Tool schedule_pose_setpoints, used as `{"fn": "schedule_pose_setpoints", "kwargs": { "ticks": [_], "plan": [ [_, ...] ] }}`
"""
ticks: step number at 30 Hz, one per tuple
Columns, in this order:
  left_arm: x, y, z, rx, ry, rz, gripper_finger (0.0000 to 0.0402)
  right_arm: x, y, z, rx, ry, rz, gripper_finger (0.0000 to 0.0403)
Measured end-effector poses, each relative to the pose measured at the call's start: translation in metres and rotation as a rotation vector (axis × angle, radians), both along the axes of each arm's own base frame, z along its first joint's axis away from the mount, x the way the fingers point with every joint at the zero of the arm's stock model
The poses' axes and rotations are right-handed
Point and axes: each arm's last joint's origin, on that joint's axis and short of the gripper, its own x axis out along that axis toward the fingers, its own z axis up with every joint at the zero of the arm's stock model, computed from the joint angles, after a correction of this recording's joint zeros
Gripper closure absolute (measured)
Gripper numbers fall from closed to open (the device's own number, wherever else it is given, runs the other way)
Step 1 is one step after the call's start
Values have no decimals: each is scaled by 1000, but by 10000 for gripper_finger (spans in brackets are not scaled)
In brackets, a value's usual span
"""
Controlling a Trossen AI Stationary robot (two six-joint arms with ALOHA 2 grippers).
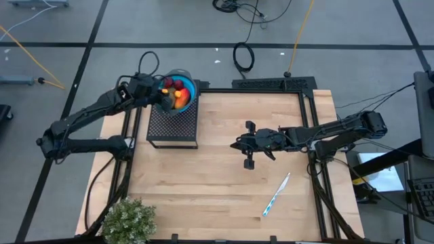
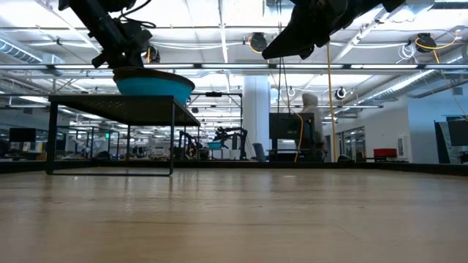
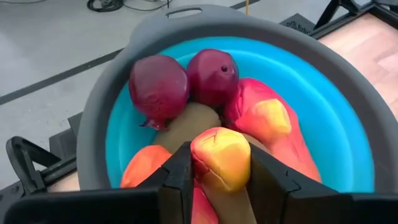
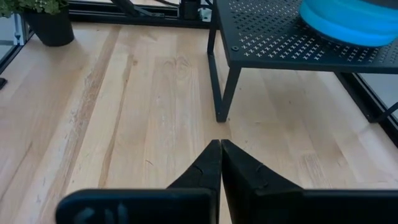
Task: Pick & Place Fruit
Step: Put the peach into the blue strainer bowl on the shelf, then put the blue knife on the shelf
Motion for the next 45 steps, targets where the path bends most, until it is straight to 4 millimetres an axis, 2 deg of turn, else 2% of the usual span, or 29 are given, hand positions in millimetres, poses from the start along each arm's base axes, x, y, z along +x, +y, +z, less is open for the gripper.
{"fn": "schedule_pose_setpoints", "kwargs": {
  "ticks": [16,24,30,35,39,45],
  "plan": [
    [0,0,1,9,-4,-5,194,0,0,0,0,0,1,399],
    [-5,-6,19,71,-162,-51,173,0,1,0,2,1,6,399],
    [-22,-22,38,112,-289,-116,172,-2,6,2,80,7,169,399],
    [-37,-37,49,96,-409,-171,172,-9,16,2,153,47,431,399],
    [-47,-47,55,86,-484,-199,172,-21,30,-5,166,168,567,399],
    [-56,-57,60,40,-573,-240,172,-41,52,-18,124,355,679,399]
  ]
}}
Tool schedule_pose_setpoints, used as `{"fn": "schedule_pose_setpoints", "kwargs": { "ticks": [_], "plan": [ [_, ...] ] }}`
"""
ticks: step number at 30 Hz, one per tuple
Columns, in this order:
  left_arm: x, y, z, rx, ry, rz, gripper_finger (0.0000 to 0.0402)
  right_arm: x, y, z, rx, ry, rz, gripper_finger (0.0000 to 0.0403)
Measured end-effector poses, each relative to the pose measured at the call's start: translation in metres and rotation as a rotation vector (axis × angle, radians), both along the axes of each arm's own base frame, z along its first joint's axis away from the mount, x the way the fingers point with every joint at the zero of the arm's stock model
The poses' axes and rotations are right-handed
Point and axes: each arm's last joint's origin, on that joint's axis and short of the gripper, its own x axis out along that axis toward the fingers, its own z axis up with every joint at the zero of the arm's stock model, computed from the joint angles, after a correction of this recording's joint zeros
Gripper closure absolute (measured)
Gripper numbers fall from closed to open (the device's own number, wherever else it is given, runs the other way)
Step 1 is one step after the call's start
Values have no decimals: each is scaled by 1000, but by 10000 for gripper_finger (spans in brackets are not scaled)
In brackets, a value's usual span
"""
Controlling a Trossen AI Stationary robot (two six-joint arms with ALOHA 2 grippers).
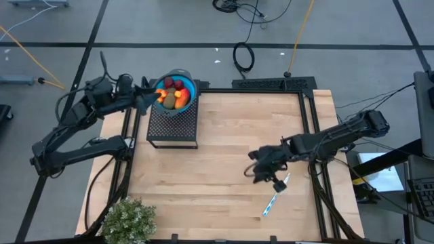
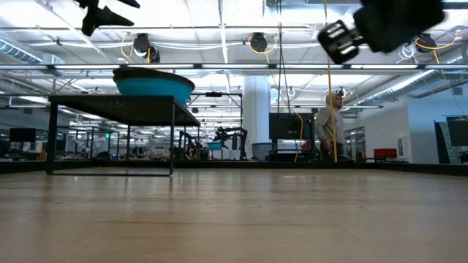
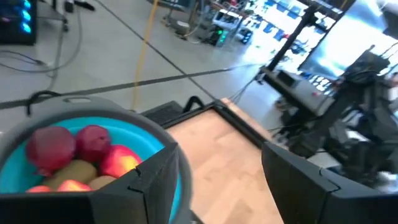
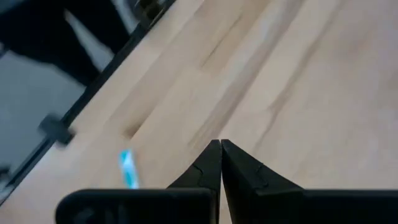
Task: Pick & Place Fruit
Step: Put the blue knife on the shelf
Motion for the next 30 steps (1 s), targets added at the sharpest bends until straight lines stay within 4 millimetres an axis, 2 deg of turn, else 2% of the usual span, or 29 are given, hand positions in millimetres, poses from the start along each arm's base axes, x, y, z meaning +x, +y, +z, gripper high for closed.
{"fn": "schedule_pose_setpoints", "kwargs": {
  "ticks": [12,20,24,30],
  "plan": [
    [-2,-7,2,-90,-67,-135,172,-38,44,-12,-110,178,256,399],
    [-1,-8,2,-162,-97,-153,172,-54,58,-24,-210,192,280,395],
    [0,-10,3,-165,-103,-169,172,-60,60,-38,-205,212,276,370],
    [2,-11,10,-114,-161,-194,172,-66,60,-55,-209,209,272,301]
  ]
}}
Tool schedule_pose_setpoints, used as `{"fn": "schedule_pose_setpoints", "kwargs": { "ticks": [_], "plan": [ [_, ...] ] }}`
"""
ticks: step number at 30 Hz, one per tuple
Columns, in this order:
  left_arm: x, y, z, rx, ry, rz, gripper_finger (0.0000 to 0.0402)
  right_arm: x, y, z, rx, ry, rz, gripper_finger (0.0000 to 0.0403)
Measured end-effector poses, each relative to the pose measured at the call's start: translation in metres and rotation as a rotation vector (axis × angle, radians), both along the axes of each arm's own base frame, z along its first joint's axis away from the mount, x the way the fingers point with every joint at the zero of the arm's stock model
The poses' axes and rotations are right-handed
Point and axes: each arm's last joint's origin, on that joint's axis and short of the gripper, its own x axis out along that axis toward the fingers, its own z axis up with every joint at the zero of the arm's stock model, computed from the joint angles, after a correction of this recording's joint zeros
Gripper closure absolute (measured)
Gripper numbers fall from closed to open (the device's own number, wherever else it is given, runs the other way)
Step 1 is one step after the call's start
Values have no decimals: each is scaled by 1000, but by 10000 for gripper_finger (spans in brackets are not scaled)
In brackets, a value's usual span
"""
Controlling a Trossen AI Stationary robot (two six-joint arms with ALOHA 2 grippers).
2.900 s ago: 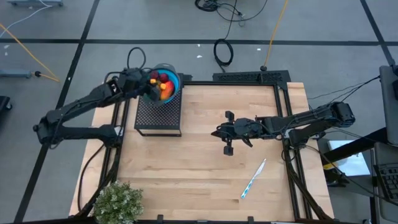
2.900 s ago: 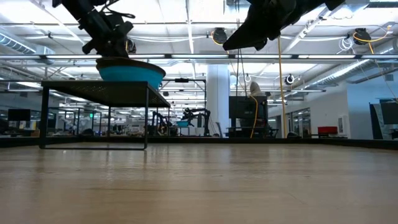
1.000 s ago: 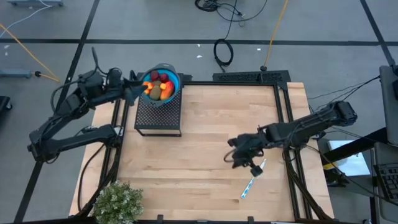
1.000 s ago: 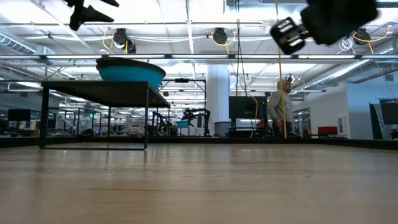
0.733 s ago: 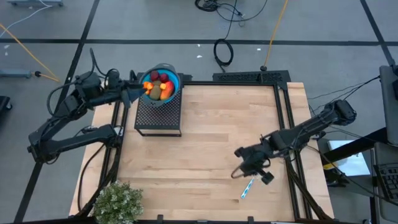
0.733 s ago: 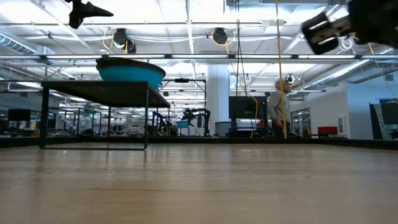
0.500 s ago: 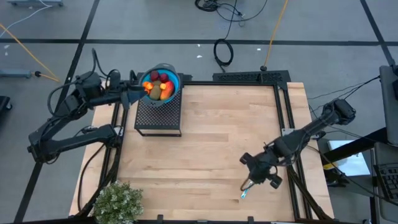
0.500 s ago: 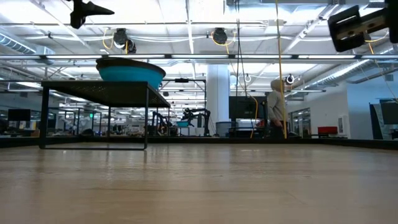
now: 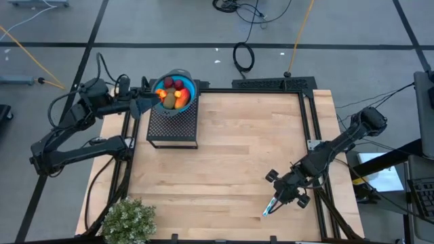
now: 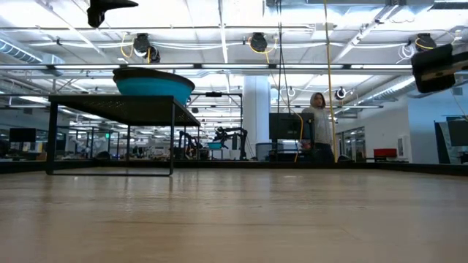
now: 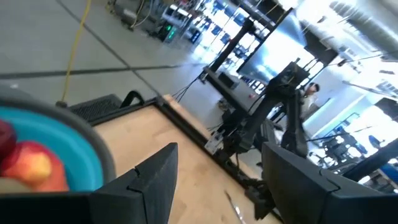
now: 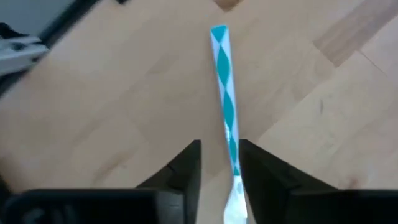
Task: Pick & Place Fruit
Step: Put the blue knife on the shelf
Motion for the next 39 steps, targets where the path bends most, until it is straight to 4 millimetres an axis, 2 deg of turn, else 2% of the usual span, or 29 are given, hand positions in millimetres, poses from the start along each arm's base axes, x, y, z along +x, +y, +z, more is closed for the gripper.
{"fn": "schedule_pose_setpoints", "kwargs": {
  "ticks": [6,12,20,29,34,39],
  "plan": [
    [1,0,5,28,-40,-5,172,-5,-5,-18,-29,-19,-16,245],
    [1,0,5,36,-45,-5,172,-11,-9,-32,-58,-25,-26,233],
    [1,0,5,38,-42,-5,172,-13,-12,-42,-59,-74,-38,246],
    [1,0,5,44,-41,-5,172,-14,-13,-58,-97,-46,7,262],
    [1,0,5,44,-41,-4,172,-11,-11,-63,-104,-44,12,286],
    [1,0,5,44,-41,-3,172,-10,-10,-63,-105,-53,9,328]
  ]
}}
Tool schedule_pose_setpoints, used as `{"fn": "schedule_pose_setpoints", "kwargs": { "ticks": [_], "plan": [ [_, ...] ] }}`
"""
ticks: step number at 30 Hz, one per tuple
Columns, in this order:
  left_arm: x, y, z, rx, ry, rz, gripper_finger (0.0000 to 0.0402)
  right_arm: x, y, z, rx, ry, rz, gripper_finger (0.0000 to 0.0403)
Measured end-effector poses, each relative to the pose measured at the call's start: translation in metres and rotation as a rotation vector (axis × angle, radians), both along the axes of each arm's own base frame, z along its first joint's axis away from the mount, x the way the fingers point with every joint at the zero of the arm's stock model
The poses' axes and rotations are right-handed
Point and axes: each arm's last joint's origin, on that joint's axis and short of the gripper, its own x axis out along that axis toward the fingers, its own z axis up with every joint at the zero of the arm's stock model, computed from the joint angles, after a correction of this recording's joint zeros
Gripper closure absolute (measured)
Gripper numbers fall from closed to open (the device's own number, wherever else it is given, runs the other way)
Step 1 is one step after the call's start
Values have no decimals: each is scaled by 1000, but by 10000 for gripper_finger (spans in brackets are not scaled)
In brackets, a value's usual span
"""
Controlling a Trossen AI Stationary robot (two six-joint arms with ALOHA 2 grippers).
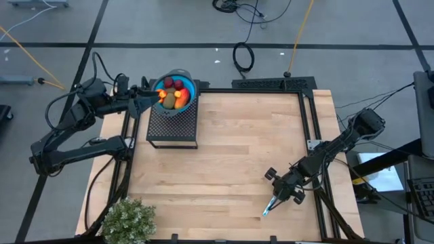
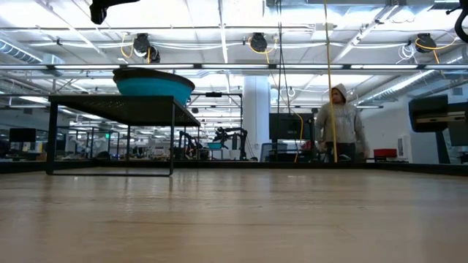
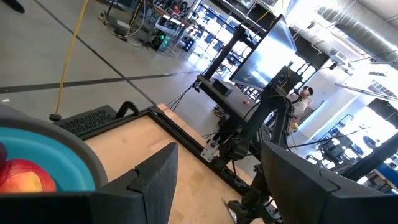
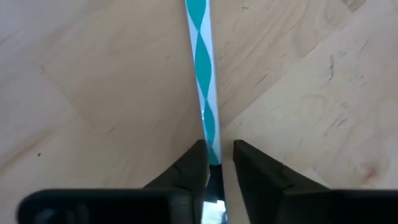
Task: Pick & Place Fruit
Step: Put the blue knife on the shelf
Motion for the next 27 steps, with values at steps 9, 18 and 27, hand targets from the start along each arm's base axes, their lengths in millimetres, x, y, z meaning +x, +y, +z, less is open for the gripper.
{"fn": "schedule_pose_setpoints", "kwargs": {
  "ticks": [9,18,27],
  "plan": [
    [0,0,0,0,0,0,172,1,-1,0,-7,-4,-15,393],
    [0,0,0,-1,0,0,172,6,-1,5,13,10,-75,394],
    [2,1,-1,-7,6,-1,172,31,3,34,60,-31,-164,395]
  ]
}}
